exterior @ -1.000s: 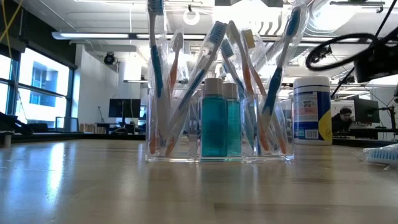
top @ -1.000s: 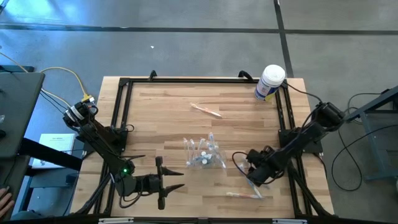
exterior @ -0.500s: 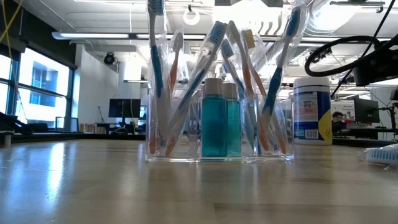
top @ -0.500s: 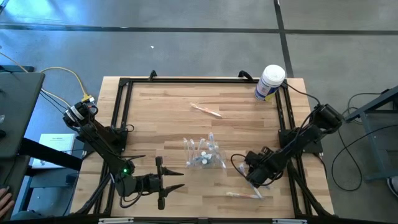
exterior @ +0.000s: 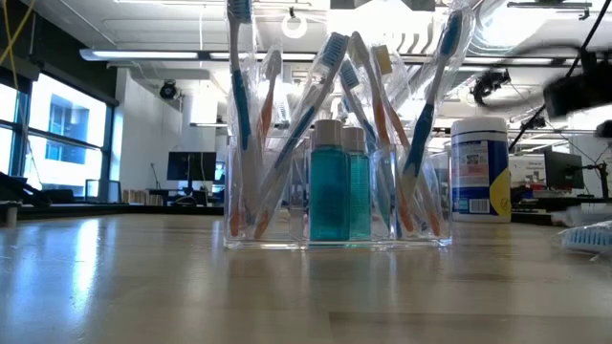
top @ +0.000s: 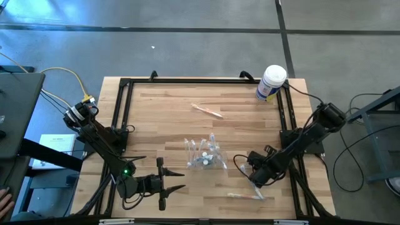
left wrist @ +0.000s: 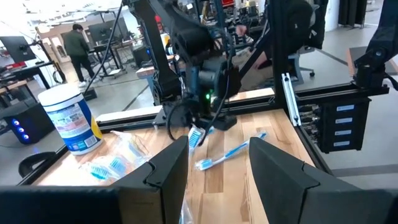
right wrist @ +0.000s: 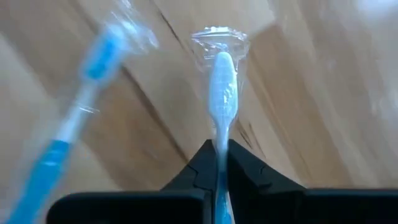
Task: Pick & Place toothbrushing station
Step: Put the blue toothbrush into the transparent organizer
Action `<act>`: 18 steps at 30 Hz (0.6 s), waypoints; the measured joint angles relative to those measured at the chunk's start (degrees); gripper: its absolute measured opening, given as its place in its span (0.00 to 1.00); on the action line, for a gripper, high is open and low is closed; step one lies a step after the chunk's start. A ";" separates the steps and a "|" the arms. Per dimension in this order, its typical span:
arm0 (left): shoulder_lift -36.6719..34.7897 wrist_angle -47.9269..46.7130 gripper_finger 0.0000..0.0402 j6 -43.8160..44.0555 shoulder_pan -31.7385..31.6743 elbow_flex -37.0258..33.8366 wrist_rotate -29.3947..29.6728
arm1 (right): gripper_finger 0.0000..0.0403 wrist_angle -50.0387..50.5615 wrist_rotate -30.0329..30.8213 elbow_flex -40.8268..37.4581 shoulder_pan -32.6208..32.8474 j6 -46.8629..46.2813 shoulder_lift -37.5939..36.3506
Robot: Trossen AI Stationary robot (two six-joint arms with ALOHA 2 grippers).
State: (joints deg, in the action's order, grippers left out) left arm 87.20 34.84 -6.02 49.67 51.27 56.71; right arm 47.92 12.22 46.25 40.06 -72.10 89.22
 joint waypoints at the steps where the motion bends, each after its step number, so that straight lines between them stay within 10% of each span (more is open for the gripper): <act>1: 0.00 -0.07 0.41 0.06 0.00 0.00 0.00 | 0.03 1.32 0.98 1.25 0.16 -0.01 -0.33; 10: 0.00 -4.52 0.41 5.78 0.02 0.00 -0.20 | 0.03 1.51 22.30 10.53 3.35 10.32 -4.42; 18: 0.02 -5.87 0.41 9.41 0.02 0.00 -5.78 | 0.03 -20.01 42.59 11.09 5.69 36.27 -6.99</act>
State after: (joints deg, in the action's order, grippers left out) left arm 87.22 28.97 3.39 49.69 51.27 50.92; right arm 27.91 54.80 57.34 45.75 -35.82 82.24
